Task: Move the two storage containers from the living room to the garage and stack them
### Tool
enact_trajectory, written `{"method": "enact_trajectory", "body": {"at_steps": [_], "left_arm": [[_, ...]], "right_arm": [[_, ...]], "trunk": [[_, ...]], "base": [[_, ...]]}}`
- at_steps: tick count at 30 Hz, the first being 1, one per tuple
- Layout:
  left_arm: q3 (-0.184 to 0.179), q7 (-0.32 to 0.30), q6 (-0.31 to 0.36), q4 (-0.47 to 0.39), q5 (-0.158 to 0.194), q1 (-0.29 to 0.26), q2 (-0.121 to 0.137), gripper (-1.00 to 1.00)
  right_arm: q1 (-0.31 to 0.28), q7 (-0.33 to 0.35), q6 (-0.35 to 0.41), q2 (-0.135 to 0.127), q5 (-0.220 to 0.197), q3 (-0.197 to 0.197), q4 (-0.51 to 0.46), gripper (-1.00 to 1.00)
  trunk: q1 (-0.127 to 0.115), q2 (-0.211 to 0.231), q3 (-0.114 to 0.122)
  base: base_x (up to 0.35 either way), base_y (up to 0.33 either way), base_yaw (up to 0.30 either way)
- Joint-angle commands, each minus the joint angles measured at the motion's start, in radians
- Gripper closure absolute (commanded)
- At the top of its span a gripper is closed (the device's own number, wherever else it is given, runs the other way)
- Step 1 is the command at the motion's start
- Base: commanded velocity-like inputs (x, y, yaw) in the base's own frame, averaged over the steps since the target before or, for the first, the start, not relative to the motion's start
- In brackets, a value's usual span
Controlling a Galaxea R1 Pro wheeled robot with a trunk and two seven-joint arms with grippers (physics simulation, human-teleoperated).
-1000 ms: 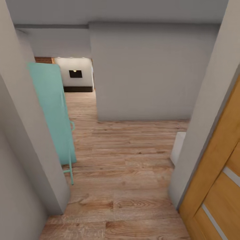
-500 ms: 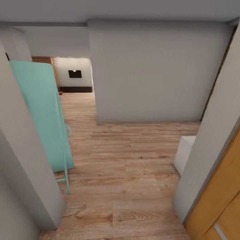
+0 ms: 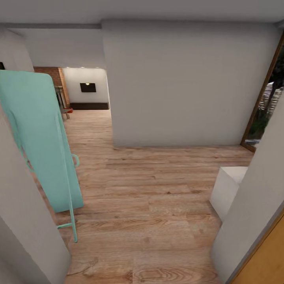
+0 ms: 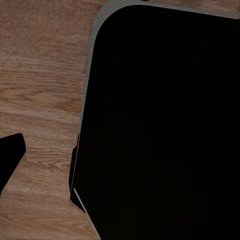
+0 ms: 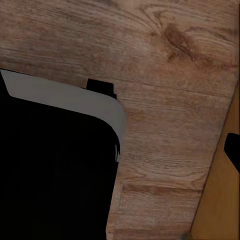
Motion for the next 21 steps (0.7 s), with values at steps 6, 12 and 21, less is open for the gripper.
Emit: {"method": "enact_trajectory", "body": {"at_steps": [6, 12, 21], "left_arm": [[0.001, 0.002, -0.003, 0.0, 0.005, 0.0, 0.0, -1.0], [0.001, 0.003, -0.003, 0.0, 0.005, 0.0, 0.001, -1.0], [0.001, 0.001, -0.002, 0.0, 0.005, 0.0, 0.001, -1.0]], "right_arm": [[-0.001, 0.0, -0.005, 0.0, -0.008, 0.008, 0.002, -1.0], [-0.001, 0.0, -0.005, 0.001, -0.008, 0.009, 0.002, -1.0], [-0.001, 0.0, -0.005, 0.001, -0.009, 0.008, 0.002, -1.0]], "trunk": [[0.001, 0.0, -0.001], [0.001, 0.0, -0.001], [0.001, 0.0, -0.001]], "base": [[0.321, 0.0, 0.0], [0.321, 0.0, 0.0], [0.321, 0.0, 0.0]]}}
